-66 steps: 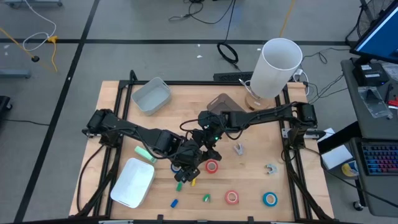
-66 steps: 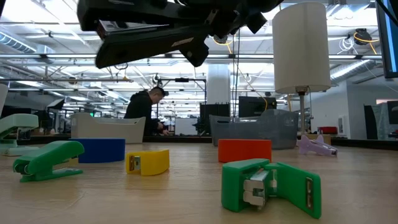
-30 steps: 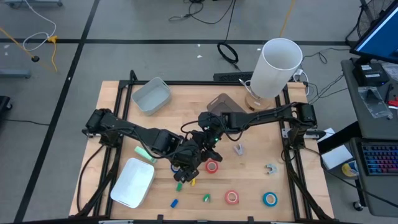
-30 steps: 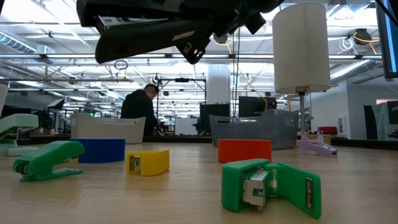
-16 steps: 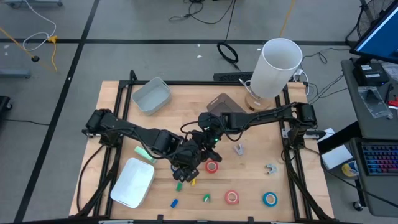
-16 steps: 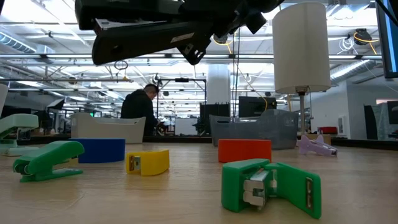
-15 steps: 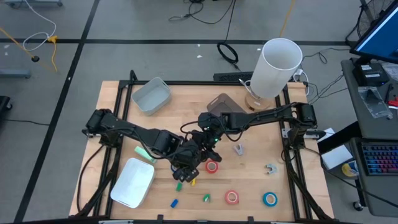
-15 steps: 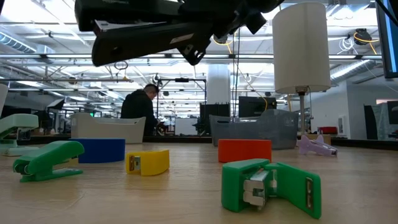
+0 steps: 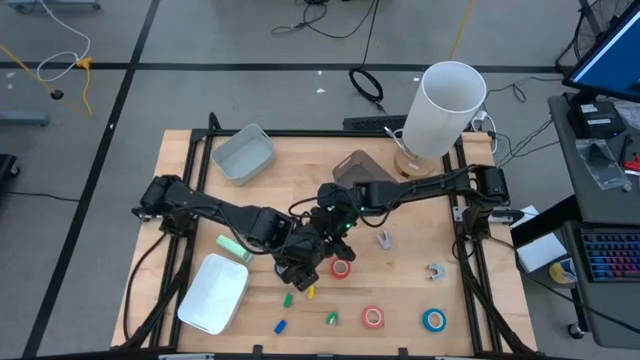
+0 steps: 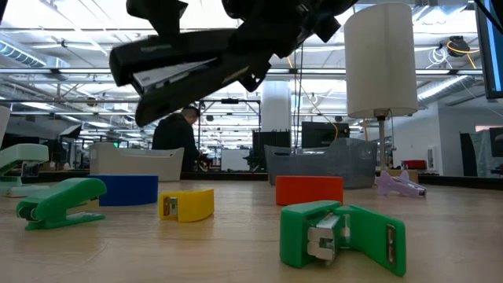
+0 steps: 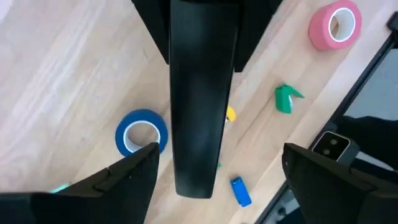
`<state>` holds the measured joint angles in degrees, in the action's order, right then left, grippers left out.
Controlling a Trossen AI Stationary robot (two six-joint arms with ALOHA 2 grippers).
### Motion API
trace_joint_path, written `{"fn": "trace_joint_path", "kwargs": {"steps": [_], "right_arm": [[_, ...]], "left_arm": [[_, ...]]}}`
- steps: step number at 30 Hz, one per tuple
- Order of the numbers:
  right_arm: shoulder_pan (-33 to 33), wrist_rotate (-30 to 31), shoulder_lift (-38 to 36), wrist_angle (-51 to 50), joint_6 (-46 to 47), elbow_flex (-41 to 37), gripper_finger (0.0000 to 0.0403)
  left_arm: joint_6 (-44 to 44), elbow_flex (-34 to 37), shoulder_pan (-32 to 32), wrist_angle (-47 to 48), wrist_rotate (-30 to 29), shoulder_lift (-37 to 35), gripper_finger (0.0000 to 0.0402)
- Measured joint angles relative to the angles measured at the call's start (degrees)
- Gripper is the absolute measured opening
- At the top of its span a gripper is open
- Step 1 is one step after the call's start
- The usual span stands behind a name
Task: Pick and place Stapler, Stapler remover, tape
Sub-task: Put the large black stapler into the black bin
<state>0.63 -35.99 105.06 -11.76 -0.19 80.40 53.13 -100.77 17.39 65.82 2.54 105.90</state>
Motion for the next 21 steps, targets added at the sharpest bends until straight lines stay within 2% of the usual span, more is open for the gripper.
{"fn": "trace_joint_path", "kwargs": {"steps": [4, 9, 17, 21], "right_arm": [[-0.3, 3.0, -0.2, -1.4, -1.6, 0.0, 0.0136], [-0.5, 10.0, -2.4, -5.5, -4.6, 0.1, 0.0136], [-2.6, 21.9, -7.3, -13.3, -7.8, -0.1, 0.0136], [-5.1, 24.0, -10.3, -16.9, -8.3, -0.2, 0.0136]], "left_arm": [[-1.8, 0.0, 0.1, 0.2, -2.5, -0.5, 0.0339], [-1.1, 0.0, 1.4, 4.4, -11.6, -2.0, 0.0340], [11.4, -0.1, 6.0, 13.7, -28.5, -5.2, 0.0340], [18.7, -0.1, 9.0, 18.1, -33.4, -6.2, 0.0340]]}}
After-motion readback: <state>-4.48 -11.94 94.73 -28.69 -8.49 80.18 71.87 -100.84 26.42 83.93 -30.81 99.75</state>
